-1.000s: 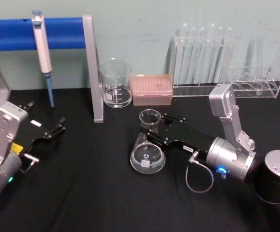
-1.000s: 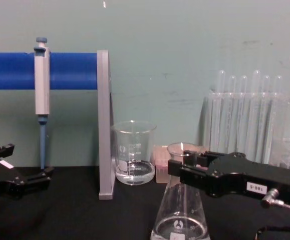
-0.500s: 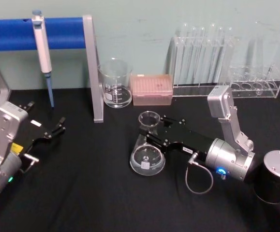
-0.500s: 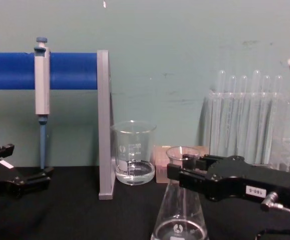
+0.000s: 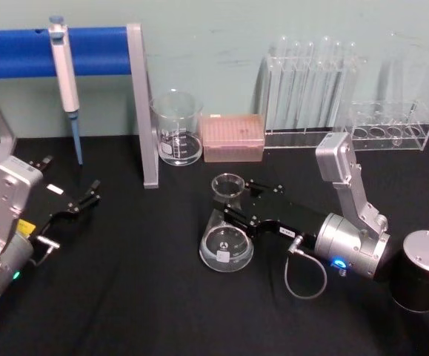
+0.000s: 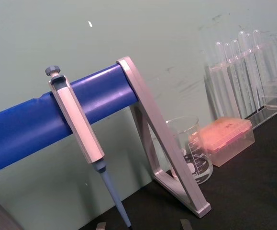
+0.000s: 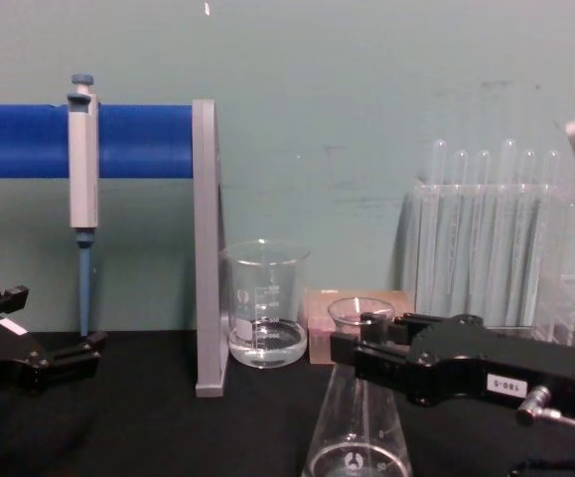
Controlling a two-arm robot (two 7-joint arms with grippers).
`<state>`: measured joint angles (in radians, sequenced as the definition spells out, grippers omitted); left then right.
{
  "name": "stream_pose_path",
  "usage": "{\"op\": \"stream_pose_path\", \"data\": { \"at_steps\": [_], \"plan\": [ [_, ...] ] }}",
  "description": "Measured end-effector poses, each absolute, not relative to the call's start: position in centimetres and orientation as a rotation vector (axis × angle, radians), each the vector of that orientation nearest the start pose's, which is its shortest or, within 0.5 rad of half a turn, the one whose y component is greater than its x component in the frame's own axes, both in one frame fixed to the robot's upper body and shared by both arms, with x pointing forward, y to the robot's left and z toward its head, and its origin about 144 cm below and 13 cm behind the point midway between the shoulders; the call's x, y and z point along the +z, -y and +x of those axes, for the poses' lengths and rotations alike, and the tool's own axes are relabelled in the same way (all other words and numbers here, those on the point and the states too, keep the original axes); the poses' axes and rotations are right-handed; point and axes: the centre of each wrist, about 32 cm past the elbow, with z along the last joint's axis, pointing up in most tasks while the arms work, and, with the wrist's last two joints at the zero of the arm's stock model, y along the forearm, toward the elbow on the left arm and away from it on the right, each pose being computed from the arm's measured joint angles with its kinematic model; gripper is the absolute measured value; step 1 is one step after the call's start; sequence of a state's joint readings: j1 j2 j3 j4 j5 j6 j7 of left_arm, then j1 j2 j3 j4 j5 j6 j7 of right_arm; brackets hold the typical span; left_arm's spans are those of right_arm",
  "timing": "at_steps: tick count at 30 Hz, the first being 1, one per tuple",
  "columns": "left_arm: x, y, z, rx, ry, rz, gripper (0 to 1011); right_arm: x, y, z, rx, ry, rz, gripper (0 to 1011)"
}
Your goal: Grasp the erlenmeyer flask with one hand, shake it three times, then place it back.
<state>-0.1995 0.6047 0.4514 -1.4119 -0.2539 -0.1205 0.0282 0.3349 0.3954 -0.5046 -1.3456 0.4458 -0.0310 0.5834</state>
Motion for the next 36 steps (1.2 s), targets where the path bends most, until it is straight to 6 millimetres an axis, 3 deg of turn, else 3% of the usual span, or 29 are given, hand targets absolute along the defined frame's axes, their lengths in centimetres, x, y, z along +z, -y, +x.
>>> {"op": "stream_pose_path", "data": {
  "at_steps": [36],
  "plan": [
    [113.98,-30.97,48.86,1.248,0.285,0.305,1001,115.47,22.81,52.43,-0.633,-0.017,-0.088,448]
  ]
}}
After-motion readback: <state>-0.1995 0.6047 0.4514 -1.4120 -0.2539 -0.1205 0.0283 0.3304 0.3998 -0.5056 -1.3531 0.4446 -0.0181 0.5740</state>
